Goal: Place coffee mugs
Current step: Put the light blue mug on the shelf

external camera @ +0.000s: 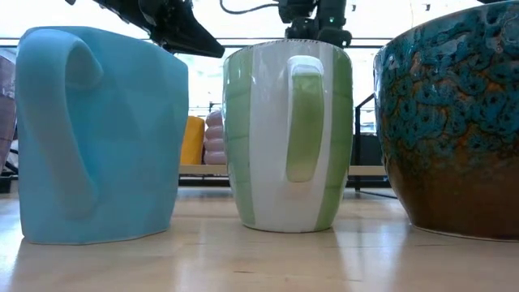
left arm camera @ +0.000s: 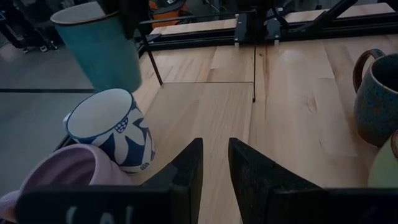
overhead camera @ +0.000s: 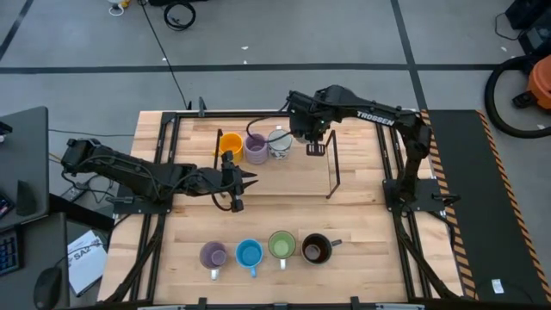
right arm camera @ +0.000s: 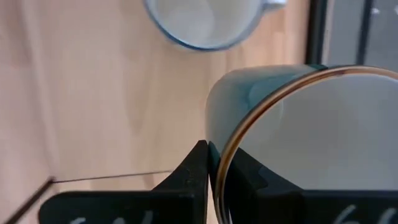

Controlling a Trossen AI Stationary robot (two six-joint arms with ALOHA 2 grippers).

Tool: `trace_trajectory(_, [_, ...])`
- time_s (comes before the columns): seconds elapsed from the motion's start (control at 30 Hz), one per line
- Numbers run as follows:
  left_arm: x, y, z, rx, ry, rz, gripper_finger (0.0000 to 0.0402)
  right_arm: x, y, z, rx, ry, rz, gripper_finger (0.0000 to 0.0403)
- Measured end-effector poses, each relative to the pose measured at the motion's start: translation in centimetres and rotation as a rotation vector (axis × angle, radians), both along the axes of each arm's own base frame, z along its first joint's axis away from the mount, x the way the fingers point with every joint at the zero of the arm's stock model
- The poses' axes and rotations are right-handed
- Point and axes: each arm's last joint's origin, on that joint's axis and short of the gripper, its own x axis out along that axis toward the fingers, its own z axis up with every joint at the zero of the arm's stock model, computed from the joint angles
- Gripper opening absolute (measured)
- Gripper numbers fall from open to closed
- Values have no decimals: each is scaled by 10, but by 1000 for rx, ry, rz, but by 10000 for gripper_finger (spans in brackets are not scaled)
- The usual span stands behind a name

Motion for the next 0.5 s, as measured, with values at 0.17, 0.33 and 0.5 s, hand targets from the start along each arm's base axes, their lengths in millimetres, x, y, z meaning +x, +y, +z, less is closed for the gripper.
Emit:
trace_trajectory(0.17, [0,0,0,0,0,0,82,-2,12,4,68,-17,6,37])
trace_trajectory(0.33, [0,0,0,-3,-3,1,82,1,20,4,123,-35,28,37])
trace_trajectory(0.5, [0,0,0,-3,-3,1,82,1,23,-6,184,-13,17,37])
